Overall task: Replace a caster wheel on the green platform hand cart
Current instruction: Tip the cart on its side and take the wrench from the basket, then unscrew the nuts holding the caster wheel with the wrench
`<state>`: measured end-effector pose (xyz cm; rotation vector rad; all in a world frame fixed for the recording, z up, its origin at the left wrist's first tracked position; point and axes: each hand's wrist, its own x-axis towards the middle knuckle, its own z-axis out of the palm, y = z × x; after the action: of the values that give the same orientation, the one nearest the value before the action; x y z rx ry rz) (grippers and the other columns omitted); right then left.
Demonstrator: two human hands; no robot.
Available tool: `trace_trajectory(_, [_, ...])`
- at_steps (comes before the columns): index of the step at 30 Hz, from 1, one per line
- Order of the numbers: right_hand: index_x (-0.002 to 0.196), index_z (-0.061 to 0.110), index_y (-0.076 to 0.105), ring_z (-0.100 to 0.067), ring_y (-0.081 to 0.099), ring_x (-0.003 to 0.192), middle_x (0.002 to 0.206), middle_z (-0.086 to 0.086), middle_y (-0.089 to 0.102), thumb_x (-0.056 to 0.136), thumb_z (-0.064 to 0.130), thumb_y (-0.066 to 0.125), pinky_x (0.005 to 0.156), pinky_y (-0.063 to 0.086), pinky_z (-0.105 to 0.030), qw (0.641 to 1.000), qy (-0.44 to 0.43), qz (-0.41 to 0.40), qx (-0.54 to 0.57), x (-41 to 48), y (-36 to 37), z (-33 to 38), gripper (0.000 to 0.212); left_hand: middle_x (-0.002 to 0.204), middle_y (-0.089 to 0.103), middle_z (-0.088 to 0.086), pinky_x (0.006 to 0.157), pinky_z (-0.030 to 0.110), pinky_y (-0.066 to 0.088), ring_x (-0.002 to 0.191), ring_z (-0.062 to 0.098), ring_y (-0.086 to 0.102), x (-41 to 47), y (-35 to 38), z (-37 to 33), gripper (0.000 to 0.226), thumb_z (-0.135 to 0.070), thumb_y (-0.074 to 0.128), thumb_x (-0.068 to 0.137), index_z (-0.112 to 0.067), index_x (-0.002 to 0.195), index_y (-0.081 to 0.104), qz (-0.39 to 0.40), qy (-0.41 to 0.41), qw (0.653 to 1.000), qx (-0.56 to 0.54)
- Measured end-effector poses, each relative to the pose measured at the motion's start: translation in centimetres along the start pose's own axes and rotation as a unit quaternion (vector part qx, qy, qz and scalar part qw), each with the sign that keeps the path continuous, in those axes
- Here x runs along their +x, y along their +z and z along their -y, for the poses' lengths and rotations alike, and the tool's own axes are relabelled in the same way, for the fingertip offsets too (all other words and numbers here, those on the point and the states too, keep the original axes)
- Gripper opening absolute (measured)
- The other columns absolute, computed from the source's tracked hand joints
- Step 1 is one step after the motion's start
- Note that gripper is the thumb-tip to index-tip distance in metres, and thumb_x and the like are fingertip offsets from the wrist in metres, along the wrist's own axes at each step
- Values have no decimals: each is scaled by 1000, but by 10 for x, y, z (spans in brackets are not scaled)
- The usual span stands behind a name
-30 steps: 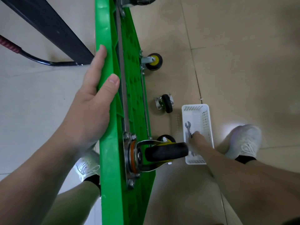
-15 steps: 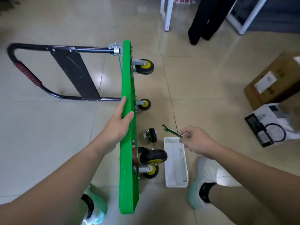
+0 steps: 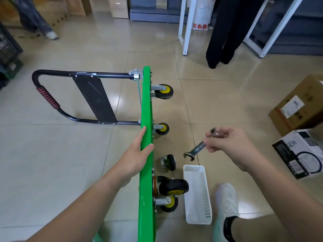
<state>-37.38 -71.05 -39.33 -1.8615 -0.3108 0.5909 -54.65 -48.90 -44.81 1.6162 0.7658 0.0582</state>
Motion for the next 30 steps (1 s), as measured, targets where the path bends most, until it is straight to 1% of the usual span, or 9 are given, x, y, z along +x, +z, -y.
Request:
trace_trajectory(2, [83,4,68,-18,59,59,74,-12,69,80,-2,76,58,52,-24,997,-6,-12,76,7,4,2,10,150,44,-18,74,19,50,112,5,61,2,0,-1,63,-32,47,108,-59,155,16,-1,-4,1000,-2])
trace_trajectory(3, [86,5,68,-14,58,60,80,-14,67,84,2,73,62,51,-24,994,-6,-12,104,10,8,2,6,150,44,-18,72,18,50,112,5,61,3,-1,-1,63,-31,47,109,-58,156,16,-3,-6,1000,-3])
trace_trajectory(6, [93,10,65,-14,63,78,88,-7,69,96,8,60,83,52,-32,992,6,4,128,21,20,-4,7,152,42,-17,64,11,50,112,2,59,4,0,1,63,-29,48,109,-57,156,16,-2,-9,1000,-11])
trace_trajectory(9, [98,9,59,-16,66,75,83,-4,67,103,8,49,80,55,-36,991,10,34,132,24,39,-4,11,154,41,-17,58,5,49,114,2,58,4,1,3,63,-29,48,108,-56,156,17,-1,-2,1000,-20])
trace_trajectory(17, [100,8,56,-25,63,77,79,-7,60,104,6,43,87,58,-49,965,68,130,218,12,85,6,13,152,47,-16,64,11,54,110,3,65,2,1,4,63,-28,50,108,-58,155,20,5,4,999,-38])
trace_trajectory(22, [107,9,56,-22,59,76,81,-7,56,105,10,44,84,59,-48,960,70,158,219,10,105,9,13,148,47,-17,59,13,54,87,-3,70,3,4,4,63,-24,50,108,-53,157,22,8,6,999,-47])
trace_trajectory(24, [105,10,56,-20,57,73,80,-6,54,105,11,43,83,59,-47,961,59,162,218,11,111,11,12,150,46,-20,69,15,54,100,-4,67,3,3,6,61,-27,48,109,-56,155,22,14,12,999,-42])
trace_trajectory(27, [101,12,55,-18,57,73,79,-5,53,105,10,42,86,58,-48,966,13,176,191,12,116,13,14,155,40,-23,93,18,49,125,1,55,4,1,11,56,-31,44,110,-63,151,22,17,17,999,-33])
trace_trajectory(30, [100,12,54,-18,58,74,79,-4,52,105,5,39,88,59,-47,966,-21,197,167,11,120,14,17,153,48,-18,110,40,48,128,10,59,6,-1,14,50,-37,38,111,-79,136,24,22,2,999,-35])
